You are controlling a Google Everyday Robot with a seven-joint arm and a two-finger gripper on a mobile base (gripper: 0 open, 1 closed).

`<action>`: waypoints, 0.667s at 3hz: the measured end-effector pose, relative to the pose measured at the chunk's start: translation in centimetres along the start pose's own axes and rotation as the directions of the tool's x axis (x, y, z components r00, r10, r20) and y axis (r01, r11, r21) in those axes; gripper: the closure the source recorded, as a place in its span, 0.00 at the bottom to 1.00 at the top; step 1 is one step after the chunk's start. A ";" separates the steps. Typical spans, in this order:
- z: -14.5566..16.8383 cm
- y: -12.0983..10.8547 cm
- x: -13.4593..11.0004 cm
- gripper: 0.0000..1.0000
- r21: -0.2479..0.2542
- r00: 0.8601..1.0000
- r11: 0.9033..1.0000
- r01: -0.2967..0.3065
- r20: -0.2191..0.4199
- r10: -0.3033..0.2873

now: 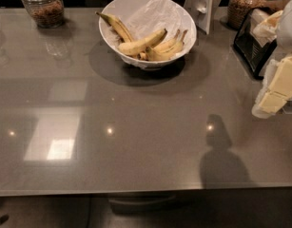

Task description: Pick banana from white bowl

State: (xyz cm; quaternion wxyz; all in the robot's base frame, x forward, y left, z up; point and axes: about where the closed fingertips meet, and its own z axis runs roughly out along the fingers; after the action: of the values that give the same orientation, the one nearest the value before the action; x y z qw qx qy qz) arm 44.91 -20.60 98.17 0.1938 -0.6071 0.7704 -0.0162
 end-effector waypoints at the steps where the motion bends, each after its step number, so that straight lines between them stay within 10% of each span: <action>1: 0.7 -1.9 -3.0 0.00 0.003 0.993 1.000 0.027 0.119 -0.027; 2: 1.8 -4.3 -6.7 0.00 -0.002 0.977 0.999 0.053 0.205 -0.052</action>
Offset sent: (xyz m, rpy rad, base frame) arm 0.0992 0.0927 0.0244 0.2677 -0.0826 0.1664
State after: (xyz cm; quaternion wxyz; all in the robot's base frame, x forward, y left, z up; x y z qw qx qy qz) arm 50.78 -15.04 99.52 0.2693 -0.6265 0.7301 0.0440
